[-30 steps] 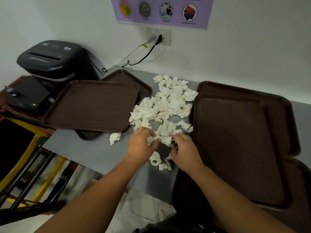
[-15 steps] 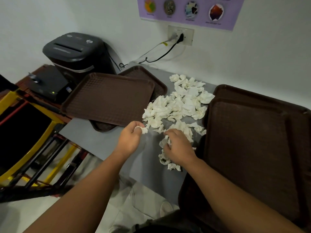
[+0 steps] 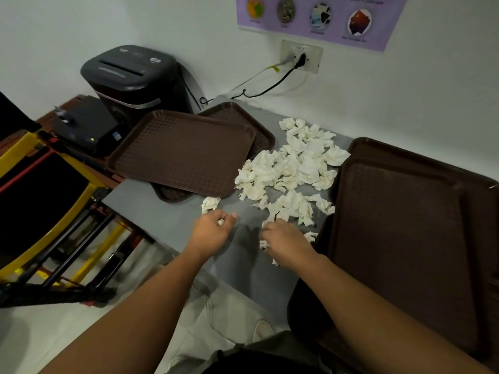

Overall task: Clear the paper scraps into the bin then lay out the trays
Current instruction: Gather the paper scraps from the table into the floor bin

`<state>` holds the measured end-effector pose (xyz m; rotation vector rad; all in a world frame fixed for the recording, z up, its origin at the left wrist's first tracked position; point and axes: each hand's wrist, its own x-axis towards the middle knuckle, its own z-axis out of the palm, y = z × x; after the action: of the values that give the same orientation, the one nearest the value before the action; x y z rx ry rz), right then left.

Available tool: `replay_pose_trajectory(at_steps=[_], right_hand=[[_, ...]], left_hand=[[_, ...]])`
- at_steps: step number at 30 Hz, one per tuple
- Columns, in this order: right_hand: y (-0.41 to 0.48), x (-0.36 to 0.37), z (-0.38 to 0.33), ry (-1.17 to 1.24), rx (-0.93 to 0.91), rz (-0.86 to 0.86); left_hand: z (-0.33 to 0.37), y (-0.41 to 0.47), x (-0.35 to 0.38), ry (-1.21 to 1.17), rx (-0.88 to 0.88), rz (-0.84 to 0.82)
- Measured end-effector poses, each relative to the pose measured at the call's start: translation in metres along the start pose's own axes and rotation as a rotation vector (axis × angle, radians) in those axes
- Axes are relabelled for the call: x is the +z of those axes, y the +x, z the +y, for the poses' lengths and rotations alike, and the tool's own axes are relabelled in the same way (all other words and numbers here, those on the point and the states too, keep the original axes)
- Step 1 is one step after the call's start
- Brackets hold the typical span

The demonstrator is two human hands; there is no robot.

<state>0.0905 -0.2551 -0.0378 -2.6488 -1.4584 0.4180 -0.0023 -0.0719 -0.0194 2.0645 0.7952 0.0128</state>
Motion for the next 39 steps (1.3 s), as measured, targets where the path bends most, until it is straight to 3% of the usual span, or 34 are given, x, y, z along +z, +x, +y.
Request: replay_pose_trajectory(at_steps=[4,9,13,18,21,30,33,39], right_hand=[[0.006,0.001,0.000,0.040,0.006,0.048],[0.007,-0.016,-0.013,0.571,0.113,0.358],[0.015,-0.040,-0.028,0.880,0.197,0.317],[0.039,-0.049,-0.050,1.263,0.315,0.280],[0.055,-0.049,-0.072,1.268,0.346,0.299],[0.095,-0.003,-0.188,0.996,0.120,0.131],[0.108,0.033,-0.233,0.925,0.067,0.036],[0.151,0.143,-0.290,0.847,0.139,-0.154]], left_hand=[[0.001,-0.006,-0.005,-0.013,0.015,0.011],[0.002,-0.008,-0.017,-0.070,0.016,0.054],[0.007,-0.012,-0.026,-0.285,0.004,0.060],[0.000,-0.019,-0.045,-0.213,0.018,0.227],[-0.010,-0.025,-0.060,-0.175,0.009,0.318],[-0.106,-0.063,-0.110,-0.234,-0.257,0.447],[-0.156,-0.069,-0.125,-0.228,-0.353,0.484],[-0.270,-0.057,-0.126,-0.150,-0.453,0.408]])
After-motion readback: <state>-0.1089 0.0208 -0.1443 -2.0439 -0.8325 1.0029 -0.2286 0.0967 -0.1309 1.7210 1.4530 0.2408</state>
